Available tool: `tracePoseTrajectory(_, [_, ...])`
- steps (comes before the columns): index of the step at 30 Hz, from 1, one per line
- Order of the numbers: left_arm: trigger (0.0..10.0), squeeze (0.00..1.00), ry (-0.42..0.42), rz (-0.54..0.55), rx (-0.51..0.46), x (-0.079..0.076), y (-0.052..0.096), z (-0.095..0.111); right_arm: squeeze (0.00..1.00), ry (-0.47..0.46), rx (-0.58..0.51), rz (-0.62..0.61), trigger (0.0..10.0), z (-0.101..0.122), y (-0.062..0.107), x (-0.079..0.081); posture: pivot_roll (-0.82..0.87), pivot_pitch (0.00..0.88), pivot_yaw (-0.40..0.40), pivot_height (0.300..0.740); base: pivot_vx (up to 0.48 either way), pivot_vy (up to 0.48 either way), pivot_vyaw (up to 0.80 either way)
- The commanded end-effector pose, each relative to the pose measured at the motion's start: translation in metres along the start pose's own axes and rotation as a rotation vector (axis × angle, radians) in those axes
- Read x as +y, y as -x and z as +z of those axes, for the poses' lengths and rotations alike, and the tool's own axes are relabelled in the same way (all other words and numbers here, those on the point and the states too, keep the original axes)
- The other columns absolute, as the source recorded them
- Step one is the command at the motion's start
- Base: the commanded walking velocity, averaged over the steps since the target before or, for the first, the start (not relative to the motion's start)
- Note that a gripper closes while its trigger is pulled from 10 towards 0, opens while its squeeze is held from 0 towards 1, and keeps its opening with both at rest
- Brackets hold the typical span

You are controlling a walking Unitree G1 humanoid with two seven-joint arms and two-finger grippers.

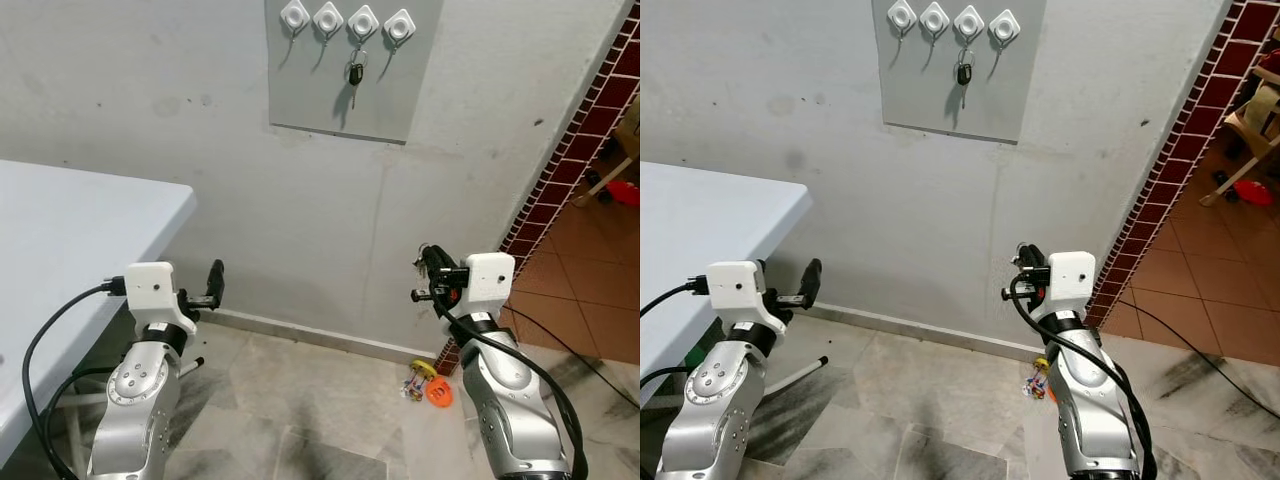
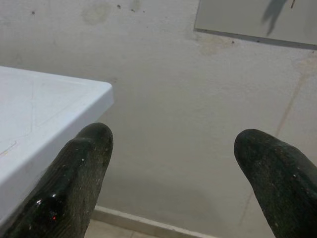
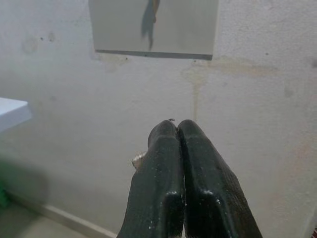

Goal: Hang keys on a hook

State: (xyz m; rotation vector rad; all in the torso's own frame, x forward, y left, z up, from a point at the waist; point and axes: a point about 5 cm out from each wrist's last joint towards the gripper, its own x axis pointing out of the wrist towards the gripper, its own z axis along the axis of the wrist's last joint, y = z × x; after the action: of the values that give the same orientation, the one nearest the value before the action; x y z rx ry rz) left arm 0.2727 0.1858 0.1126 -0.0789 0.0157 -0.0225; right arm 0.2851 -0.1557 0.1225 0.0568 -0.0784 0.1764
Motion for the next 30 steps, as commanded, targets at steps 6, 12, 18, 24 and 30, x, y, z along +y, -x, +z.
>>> tracePoseTrajectory(6, [10.0,0.00,0.001,-0.033,-0.012,-0.003,-0.004,0.006,0.00,-0.017,-0.034,0.032,10.0,0.006,-0.008,0.006,-0.09,0.000,-0.001,0.740,0.000,0.000,0.00])
tracePoseTrajectory(12, [10.0,0.00,0.004,-0.031,-0.017,-0.002,-0.003,0.005,0.00,-0.023,-0.044,0.047,10.0,0.009,-0.013,0.008,-0.08,0.000,-0.011,0.740,0.000,0.000,0.00])
tracePoseTrajectory(18, [10.0,0.00,-0.001,-0.029,-0.017,-0.001,-0.001,0.005,0.00,-0.027,-0.045,0.060,10.0,0.009,-0.016,0.010,-0.06,0.000,-0.022,0.740,0.238,0.000,0.00])
tracePoseTrajectory(24, [10.0,0.00,-0.014,-0.028,-0.011,-0.001,0.002,0.004,0.00,-0.032,-0.043,0.060,10.0,0.007,-0.015,0.011,-0.06,0.000,-0.022,0.740,0.273,0.000,0.00])
tracePoseTrajectory(30, [10.0,0.00,-0.011,-0.028,-0.010,0.000,0.002,0.004,0.00,-0.034,-0.042,0.059,10.0,0.006,-0.014,0.010,-0.06,0.000,-0.022,0.740,0.277,0.000,0.00])
